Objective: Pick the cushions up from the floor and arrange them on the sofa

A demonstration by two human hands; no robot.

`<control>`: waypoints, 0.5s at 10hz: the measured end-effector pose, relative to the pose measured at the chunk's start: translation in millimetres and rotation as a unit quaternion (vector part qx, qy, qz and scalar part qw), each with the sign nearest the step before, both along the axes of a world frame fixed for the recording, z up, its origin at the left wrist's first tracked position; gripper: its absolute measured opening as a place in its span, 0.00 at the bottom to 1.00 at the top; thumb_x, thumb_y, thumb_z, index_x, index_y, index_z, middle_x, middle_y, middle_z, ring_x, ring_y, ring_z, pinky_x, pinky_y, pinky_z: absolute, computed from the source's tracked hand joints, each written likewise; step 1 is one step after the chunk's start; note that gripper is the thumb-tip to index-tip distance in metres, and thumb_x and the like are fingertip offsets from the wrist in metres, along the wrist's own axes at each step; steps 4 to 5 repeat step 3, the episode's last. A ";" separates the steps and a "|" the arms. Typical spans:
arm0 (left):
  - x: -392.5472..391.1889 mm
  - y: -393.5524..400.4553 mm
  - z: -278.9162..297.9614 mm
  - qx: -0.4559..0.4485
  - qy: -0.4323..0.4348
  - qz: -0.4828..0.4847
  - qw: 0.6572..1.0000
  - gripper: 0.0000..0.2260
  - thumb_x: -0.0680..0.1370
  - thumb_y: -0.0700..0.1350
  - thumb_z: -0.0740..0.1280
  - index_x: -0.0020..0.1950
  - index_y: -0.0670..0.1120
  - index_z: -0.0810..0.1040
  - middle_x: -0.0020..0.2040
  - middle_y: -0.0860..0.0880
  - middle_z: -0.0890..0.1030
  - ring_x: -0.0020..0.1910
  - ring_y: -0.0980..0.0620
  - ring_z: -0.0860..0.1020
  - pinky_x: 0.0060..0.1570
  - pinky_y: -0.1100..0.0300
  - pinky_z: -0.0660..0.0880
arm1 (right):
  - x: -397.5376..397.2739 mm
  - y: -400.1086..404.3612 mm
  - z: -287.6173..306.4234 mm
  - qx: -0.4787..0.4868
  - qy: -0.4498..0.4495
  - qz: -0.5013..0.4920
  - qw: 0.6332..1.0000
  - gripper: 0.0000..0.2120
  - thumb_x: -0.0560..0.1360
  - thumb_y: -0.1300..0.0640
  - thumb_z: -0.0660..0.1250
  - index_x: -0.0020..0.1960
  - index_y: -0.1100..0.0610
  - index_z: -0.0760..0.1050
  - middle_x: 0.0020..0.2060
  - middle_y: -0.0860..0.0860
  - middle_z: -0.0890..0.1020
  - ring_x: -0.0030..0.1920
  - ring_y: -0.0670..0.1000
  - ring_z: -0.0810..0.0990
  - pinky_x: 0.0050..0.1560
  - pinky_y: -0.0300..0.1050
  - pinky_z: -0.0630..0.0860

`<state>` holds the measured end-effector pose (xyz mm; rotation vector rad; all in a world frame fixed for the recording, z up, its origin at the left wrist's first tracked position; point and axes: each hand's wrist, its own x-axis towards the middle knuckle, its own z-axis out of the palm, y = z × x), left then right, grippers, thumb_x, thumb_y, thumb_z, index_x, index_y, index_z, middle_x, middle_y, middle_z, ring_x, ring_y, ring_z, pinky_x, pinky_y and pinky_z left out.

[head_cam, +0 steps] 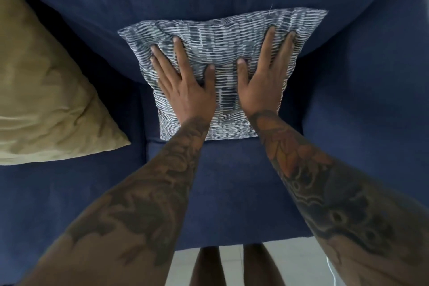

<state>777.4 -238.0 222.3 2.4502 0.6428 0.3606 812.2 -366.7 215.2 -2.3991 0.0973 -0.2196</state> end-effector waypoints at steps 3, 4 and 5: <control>-80.4 7.5 81.0 -0.060 0.079 -0.084 0.992 0.38 0.85 0.64 0.58 0.88 0.51 0.45 0.87 0.50 0.43 0.84 0.53 0.39 0.82 0.43 0.43 | -69.9 -19.2 86.2 0.016 0.075 0.050 0.996 0.35 0.88 0.44 0.58 0.88 0.53 0.47 0.87 0.57 0.44 0.87 0.59 0.42 0.85 0.59 0.44; -80.4 7.5 81.0 -0.060 0.079 -0.084 0.992 0.38 0.85 0.64 0.58 0.88 0.51 0.45 0.87 0.50 0.43 0.84 0.53 0.39 0.82 0.43 0.43 | -69.9 -19.2 86.2 0.016 0.075 0.050 0.996 0.35 0.88 0.44 0.58 0.88 0.53 0.47 0.87 0.57 0.44 0.87 0.59 0.42 0.85 0.59 0.44; -80.4 7.5 81.0 -0.060 0.079 -0.084 0.992 0.38 0.85 0.64 0.58 0.88 0.51 0.45 0.87 0.50 0.43 0.84 0.53 0.39 0.82 0.43 0.43 | -69.9 -19.2 86.2 0.016 0.075 0.050 0.996 0.35 0.88 0.44 0.58 0.88 0.53 0.47 0.87 0.57 0.44 0.87 0.59 0.42 0.85 0.59 0.44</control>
